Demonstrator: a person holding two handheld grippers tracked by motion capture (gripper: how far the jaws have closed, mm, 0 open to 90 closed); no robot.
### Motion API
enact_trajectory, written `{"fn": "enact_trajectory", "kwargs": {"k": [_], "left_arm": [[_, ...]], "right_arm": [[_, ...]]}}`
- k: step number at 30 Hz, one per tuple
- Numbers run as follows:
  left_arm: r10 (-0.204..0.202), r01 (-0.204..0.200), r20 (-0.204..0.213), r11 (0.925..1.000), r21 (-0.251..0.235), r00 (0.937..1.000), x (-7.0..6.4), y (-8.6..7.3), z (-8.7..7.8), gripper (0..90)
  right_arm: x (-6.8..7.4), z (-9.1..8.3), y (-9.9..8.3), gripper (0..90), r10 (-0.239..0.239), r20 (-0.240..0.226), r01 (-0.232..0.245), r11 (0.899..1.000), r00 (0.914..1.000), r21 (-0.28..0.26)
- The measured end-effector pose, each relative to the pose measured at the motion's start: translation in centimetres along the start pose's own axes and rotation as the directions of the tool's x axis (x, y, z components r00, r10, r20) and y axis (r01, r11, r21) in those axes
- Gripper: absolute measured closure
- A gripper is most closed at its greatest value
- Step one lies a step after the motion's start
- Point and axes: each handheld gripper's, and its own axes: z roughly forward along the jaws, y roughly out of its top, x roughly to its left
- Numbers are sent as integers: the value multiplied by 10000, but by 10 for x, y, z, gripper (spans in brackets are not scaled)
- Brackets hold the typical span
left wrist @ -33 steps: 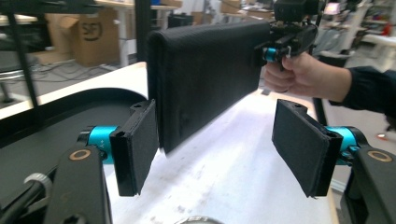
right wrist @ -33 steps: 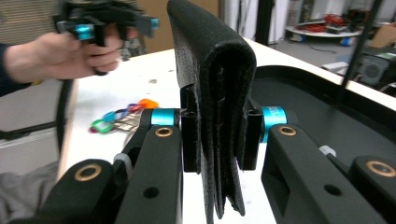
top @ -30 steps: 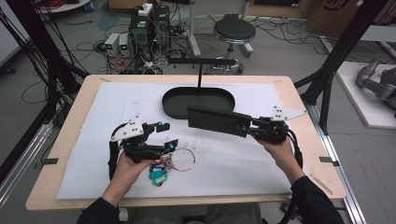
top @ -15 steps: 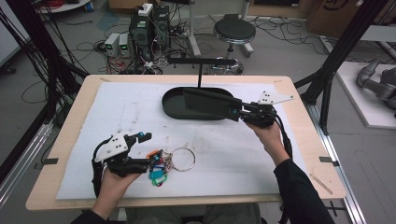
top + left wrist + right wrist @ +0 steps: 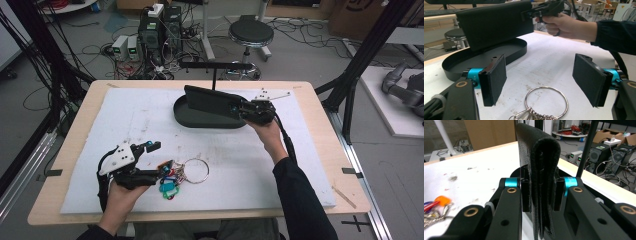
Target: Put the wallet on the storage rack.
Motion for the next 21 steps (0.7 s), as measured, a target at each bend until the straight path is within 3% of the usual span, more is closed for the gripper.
{"fn": "enact_trajectory", "kwargs": {"k": [11, 21], "left_arm": [[-33, 33, 34, 10000, -44, 10000, 0, -2, -1, 272], [61, -60, 210, 10000, -32, 9998, -4, -5, 2, 272]], "right_arm": [[-16, 35, -13, 768, 154, 650, -176, 9993, 9978, 337], [-31, 49, -33, 767, 402, 927, -457, 9973, 9949, 578]]}}
